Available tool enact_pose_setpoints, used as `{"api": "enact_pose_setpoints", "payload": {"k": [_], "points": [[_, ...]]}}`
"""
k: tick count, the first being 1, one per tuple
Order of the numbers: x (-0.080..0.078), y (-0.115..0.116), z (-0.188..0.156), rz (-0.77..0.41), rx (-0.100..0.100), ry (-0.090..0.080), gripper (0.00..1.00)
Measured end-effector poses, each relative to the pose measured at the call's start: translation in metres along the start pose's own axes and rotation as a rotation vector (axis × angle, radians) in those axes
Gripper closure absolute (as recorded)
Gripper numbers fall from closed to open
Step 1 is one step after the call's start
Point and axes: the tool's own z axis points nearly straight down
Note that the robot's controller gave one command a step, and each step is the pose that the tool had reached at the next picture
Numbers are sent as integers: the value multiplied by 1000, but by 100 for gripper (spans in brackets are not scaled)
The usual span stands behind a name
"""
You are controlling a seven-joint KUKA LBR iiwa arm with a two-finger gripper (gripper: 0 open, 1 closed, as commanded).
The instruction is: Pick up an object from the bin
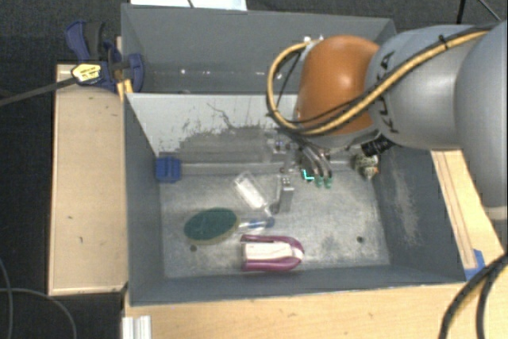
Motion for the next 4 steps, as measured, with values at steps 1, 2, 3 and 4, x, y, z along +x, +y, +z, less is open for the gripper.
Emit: {"api": "enact_pose_setpoints", "payload": {"k": [1, 2, 3, 4], "points": [[37, 60, 50, -88, -1, -16, 0], [37, 59, 45, -80, -1, -9, 100], [37, 59, 51, -77, -2, -16, 0], [50, 110, 58, 85, -3, -8, 0]]}}
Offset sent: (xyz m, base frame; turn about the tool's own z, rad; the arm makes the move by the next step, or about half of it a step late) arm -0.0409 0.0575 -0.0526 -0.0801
